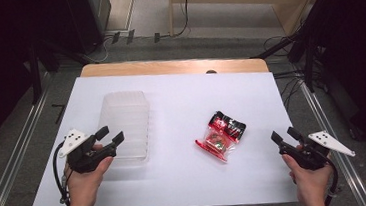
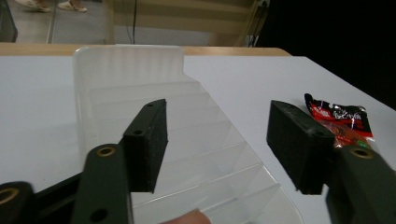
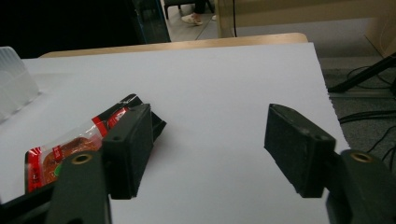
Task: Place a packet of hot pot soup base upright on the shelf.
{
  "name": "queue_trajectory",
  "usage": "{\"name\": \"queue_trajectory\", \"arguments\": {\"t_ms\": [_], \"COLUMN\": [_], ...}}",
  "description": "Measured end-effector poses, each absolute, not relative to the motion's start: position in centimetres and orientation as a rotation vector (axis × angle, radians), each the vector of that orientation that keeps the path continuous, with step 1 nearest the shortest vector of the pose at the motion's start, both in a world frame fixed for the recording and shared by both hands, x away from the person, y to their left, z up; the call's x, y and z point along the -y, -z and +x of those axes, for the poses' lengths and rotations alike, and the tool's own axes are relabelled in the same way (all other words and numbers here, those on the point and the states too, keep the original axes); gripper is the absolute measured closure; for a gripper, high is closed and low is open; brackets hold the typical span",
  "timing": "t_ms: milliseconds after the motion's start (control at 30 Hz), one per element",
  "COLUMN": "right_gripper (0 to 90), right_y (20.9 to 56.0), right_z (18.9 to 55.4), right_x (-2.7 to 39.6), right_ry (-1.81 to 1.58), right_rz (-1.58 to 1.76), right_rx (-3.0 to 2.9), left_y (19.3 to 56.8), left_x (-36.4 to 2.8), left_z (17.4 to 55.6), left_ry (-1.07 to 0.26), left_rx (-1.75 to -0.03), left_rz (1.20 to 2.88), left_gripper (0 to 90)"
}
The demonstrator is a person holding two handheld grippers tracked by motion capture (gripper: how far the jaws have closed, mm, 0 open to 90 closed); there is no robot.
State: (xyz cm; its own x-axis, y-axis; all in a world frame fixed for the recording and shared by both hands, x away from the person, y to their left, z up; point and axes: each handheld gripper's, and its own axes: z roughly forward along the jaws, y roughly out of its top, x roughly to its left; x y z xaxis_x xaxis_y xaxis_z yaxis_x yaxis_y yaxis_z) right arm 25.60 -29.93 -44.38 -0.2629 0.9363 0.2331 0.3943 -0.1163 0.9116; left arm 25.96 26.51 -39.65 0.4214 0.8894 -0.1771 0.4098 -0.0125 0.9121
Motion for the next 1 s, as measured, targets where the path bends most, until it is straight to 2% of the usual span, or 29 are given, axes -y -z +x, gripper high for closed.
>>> {"name": "queue_trajectory", "arguments": {"t_ms": [67,133,233,533,700,867,1000], "right_gripper": [43.4,45.3,46.9,53.9,54.5,52.9,52.6], "right_y": [44.3,44.4,44.6,44.2,44.2,44.1,44.2], "right_z": [25.7,25.9,26.1,26.6,27.1,27.7,28.3], "right_x": [29.5,29.1,28.6,27.7,27.0,26.5,26.0], "right_ry": [-1.363,-1.363,-1.396,-1.420,-1.418,-1.424,-1.403], "right_rz": [1.459,1.449,1.473,1.432,1.403,1.409,1.416], "right_rx": [-1.664,-1.691,-1.710,-1.761,-1.741,-1.732,-1.737], "left_y": [39.7,39.7,39.8,39.8,40.4,41.1,41.4], "left_x": [-25.9,-25.3,-24.4,-20.8,-18.5,-16.3,-14.7], "left_z": [26.0,26.1,26.3,26.9,27.1,27.2,27.2], "left_ry": [-0.561,-0.538,-0.484,-0.445,-0.402,-0.362,-0.330], "left_rx": [-1.157,-1.153,-1.141,-1.082,-1.048,-1.027,-0.997], "left_rz": [1.633,1.639,1.654,1.723,1.771,1.809,1.834], "left_gripper": [50.4,55.5,68.5,75.2,80.2,89.9,90.0]}}
